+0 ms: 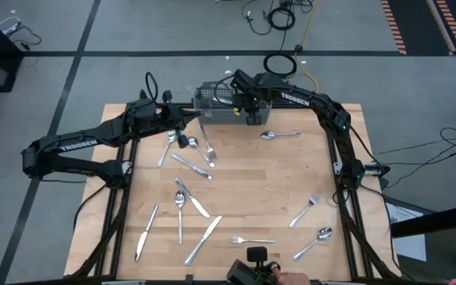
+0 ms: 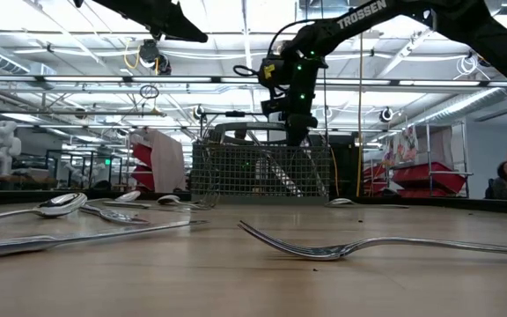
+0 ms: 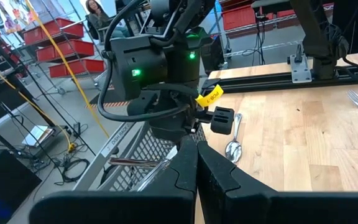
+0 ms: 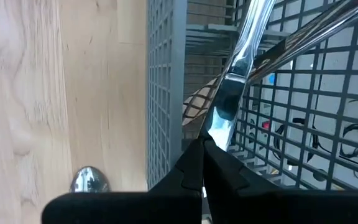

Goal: Sort silverware
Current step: Put the silver table knife into the silverware organizer

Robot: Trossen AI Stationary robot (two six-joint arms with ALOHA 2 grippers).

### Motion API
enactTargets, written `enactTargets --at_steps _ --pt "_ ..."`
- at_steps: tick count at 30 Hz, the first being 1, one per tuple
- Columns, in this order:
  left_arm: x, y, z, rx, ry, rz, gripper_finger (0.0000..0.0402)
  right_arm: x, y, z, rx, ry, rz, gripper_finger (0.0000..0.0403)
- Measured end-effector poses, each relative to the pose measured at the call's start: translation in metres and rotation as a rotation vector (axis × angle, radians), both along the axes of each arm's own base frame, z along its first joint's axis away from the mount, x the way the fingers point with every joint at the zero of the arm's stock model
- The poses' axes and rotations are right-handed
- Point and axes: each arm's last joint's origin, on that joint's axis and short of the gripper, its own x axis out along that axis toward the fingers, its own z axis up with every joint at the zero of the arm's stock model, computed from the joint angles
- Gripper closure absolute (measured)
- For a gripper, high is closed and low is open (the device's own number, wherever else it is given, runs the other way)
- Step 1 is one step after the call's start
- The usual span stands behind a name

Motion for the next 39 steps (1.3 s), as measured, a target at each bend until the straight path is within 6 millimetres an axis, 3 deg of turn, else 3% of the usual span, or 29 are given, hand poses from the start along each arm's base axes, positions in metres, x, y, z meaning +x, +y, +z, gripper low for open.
enactTargets --at_steps 13,28,32,39 --pt "0.000 0.000 0.000 0.000 0.000 0.001 0.0394 -0.002 0.003 -0.002 0.022 0.034 0.053 0.0403" --pt "-0.002 0.005 0.000 -0.001 0.000 0.023 0.0394 0.002 0.004 0.039 -0.118 -0.185 0.069 0.0399" --pt "-0.003 0.007 0.000 -0.001 -0.001 0.033 0.0394 0.011 0.008 0.048 -0.123 -0.296 0.117 0.0369" --pt "-0.003 0.007 0.000 0.001 0.000 0.033 0.0394 0.025 0.010 0.057 -0.204 -0.414 0.149 0.0271"
